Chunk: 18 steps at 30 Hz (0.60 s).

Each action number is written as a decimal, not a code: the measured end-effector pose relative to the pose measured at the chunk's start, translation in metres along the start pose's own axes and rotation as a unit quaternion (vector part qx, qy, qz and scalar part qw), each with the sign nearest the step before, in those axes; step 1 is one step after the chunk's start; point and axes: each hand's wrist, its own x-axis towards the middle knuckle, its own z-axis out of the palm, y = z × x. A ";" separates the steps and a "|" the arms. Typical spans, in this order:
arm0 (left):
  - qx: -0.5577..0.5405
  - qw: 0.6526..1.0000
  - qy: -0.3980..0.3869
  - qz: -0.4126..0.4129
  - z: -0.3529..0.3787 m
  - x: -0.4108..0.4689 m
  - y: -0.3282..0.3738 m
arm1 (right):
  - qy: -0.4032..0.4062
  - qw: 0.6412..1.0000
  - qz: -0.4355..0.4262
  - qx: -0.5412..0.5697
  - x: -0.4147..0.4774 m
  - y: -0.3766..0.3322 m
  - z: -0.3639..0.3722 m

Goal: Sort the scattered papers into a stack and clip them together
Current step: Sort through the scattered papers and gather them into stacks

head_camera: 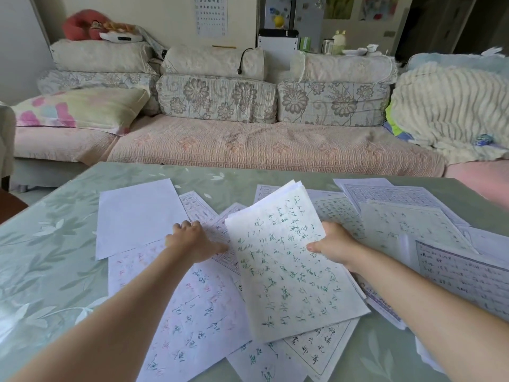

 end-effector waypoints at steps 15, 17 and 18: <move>-0.530 0.848 -0.017 -0.029 -0.028 -0.002 -0.002 | -0.028 0.999 -0.021 0.023 0.001 0.000 -0.006; -0.569 0.822 -0.033 -0.007 -0.036 -0.010 -0.009 | -0.043 0.997 -0.050 0.037 -0.003 -0.006 -0.007; -0.585 0.810 -0.042 0.004 -0.042 -0.015 -0.014 | -0.049 0.996 -0.064 0.042 -0.005 -0.010 -0.006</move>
